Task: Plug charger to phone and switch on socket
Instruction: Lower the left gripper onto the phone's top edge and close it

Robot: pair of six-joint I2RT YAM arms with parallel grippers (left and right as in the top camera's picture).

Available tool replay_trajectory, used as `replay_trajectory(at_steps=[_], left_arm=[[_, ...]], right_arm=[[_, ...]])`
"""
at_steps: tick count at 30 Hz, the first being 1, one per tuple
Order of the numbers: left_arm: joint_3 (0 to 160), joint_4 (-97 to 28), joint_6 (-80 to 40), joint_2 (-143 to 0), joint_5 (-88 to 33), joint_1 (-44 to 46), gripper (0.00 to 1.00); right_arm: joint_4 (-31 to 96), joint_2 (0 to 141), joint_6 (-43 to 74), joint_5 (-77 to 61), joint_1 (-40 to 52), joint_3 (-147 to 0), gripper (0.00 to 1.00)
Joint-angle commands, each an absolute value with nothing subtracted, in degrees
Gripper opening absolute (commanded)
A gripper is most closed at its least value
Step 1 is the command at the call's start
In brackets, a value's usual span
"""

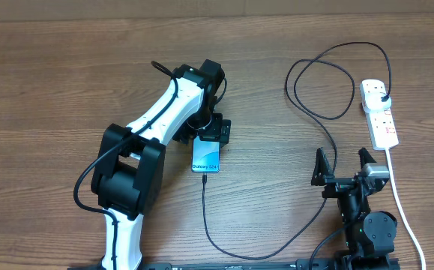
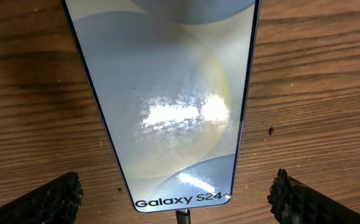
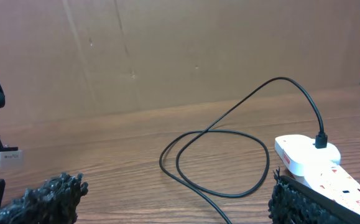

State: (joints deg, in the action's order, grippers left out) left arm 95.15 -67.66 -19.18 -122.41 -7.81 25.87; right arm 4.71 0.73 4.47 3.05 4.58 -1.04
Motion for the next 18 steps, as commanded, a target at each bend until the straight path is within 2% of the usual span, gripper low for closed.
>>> replay_trajectory(at_steps=[1,4,6,7,16,18], left_arm=[[94.87,-65.41,-19.73,-122.96,-6.98,26.20,1.00],[94.87,-64.07,-19.77,-122.96,-7.29,26.20,1.00],[94.87,-64.23,-19.75,-122.98,-7.31,26.39,0.92],[94.87,-64.07,-19.77,-122.98,-7.29,26.41,1.00],[94.87,-62.13,-18.65,-123.00,-7.22,26.28,1.00],[94.87,-62.28,-19.22,-123.11,-6.83,26.41,0.89]], right_arm=[[4.49,0.14,4.43,3.55,4.64,-0.47,1.00],[4.49,0.14,4.43,3.55,4.67,-0.47,1.00],[4.49,0.14,4.43,3.55,4.64,-0.47,1.00],[4.49,0.14,4.43,3.55,4.67,-0.47,1.00],[4.49,0.14,4.43,3.55,4.67,-0.47,1.00],[4.49,0.14,4.43,3.55,4.64,-0.47,1.00]])
